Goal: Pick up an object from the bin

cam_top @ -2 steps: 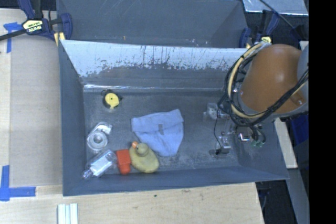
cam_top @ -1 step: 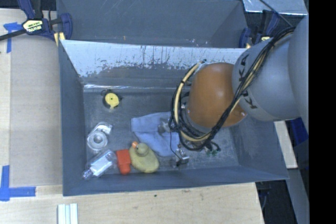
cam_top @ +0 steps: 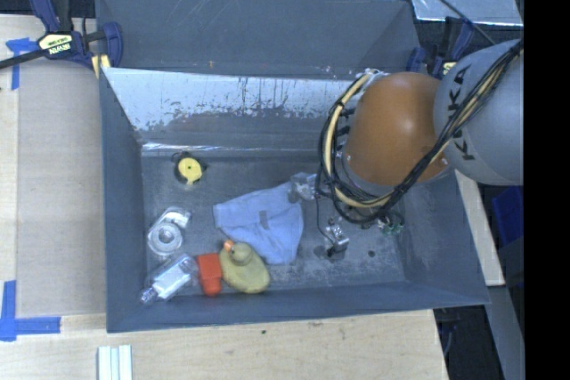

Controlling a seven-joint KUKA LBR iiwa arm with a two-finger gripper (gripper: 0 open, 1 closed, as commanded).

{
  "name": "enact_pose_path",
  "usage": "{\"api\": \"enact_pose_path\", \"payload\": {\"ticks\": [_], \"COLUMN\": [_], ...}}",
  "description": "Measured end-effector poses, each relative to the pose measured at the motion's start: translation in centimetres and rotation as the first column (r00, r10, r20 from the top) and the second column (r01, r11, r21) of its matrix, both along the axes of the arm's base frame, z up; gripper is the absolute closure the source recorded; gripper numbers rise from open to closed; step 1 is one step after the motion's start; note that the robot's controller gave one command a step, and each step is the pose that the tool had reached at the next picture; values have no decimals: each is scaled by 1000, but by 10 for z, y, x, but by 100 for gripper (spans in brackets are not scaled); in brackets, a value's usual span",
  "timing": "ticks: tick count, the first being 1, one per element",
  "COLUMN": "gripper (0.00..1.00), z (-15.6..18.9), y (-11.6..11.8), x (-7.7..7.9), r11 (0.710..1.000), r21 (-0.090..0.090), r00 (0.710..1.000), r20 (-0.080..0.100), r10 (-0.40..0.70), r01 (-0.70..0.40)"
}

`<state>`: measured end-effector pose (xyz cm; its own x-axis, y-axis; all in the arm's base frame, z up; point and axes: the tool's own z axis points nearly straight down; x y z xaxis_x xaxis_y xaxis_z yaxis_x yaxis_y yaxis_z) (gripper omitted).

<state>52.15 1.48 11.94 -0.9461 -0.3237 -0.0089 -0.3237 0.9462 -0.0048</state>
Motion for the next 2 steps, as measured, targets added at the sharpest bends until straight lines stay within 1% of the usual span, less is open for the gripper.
{"api": "enact_pose_path", "payload": {"ticks": [1,2], "gripper": [0,0], "z": [-41,-49], "y": [30,35], "x": [-25,27], "r11": [996,929], "r21": [3,-4], "r00": [995,929], "r20": [-14,4], "r10": [-94,369], "r01": [94,-369]}}
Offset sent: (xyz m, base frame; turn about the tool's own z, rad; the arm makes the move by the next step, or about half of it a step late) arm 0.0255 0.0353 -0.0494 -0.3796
